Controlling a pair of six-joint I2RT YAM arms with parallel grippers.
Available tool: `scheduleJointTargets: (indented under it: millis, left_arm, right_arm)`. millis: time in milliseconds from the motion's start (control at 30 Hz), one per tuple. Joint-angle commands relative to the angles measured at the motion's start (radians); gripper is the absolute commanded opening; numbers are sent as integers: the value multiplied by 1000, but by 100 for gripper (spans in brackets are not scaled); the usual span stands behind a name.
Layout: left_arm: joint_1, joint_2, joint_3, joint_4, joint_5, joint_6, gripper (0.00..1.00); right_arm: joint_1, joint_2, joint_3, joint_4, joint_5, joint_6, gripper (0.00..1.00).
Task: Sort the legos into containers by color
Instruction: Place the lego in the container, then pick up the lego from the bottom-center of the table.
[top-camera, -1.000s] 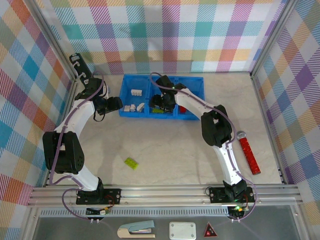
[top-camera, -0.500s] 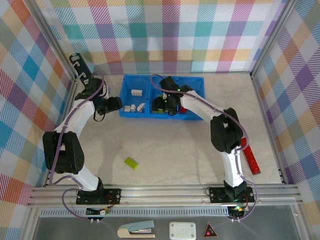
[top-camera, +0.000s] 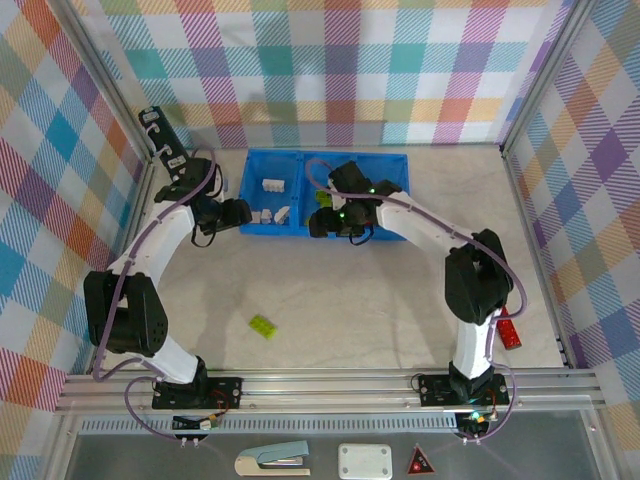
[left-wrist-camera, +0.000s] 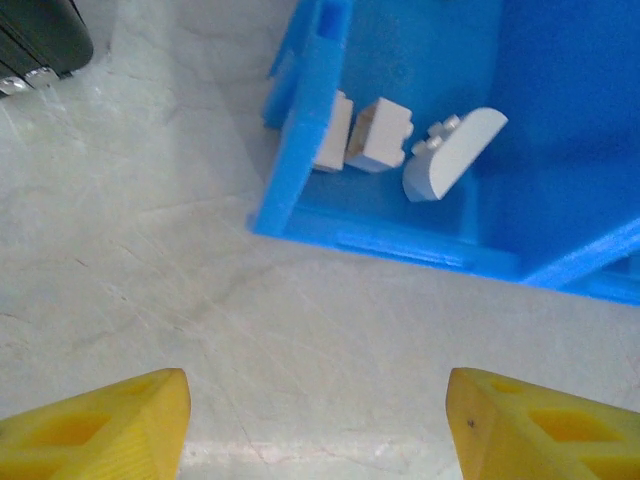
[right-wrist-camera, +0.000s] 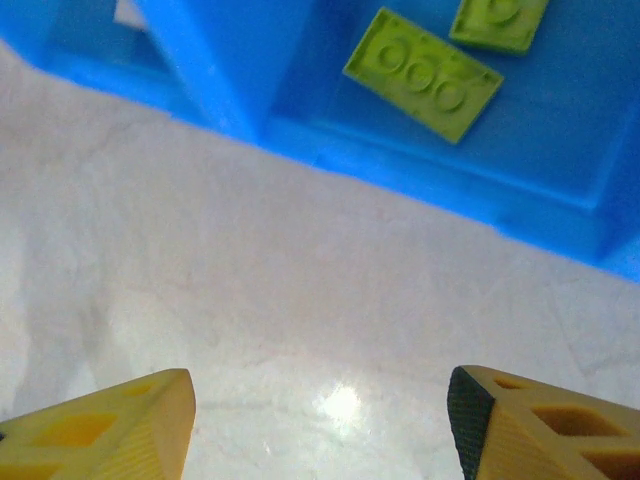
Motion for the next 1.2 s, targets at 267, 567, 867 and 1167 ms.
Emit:
scheduleJointTargets:
  millis: [267, 567, 867, 1167]
  left_arm:
    - [0, -158, -96, -62, -50, 60, 70]
    - [0, -249, -217, 53, -66, 97, 70]
    - [1, -337, -244, 105, -74, 111, 70]
    - [0, -339, -243, 100, -78, 111, 71]
  right_arm:
    - [302, -127, -235, 100, 133, -65, 69]
    - [565, -54, -326, 348, 323, -92, 72]
    - [666, 6, -461, 662, 429, -127, 75]
    - [722, 56, -636, 1011, 490, -210, 74]
